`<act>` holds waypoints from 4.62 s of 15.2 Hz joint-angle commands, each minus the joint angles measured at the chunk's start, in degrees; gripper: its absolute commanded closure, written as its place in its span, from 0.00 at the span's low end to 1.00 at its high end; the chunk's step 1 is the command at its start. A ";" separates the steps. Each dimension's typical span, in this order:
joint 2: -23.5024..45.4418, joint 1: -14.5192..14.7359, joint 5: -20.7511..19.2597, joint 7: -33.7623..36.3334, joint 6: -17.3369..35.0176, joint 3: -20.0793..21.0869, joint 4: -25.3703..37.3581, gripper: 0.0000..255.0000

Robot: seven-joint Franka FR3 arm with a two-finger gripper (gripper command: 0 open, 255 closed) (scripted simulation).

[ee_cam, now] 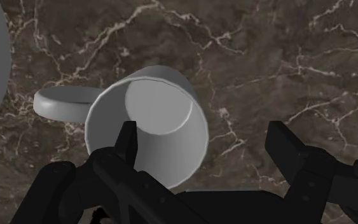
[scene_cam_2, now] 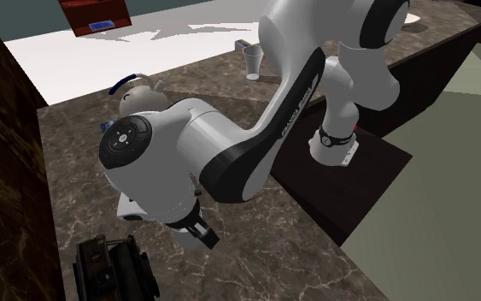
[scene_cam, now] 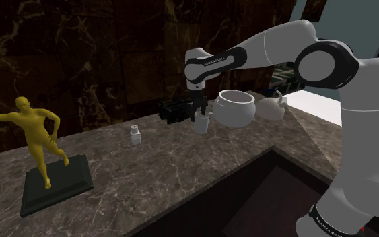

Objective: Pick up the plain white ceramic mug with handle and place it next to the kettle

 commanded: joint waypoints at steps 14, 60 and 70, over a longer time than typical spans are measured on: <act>0.36 -0.07 -0.07 0.08 3.45 -0.04 -3.07 1.00; -1.32 0.20 0.11 -1.04 -26.00 0.01 24.72 1.00; 0.09 -0.35 -0.02 -2.25 -33.63 -0.27 33.80 1.00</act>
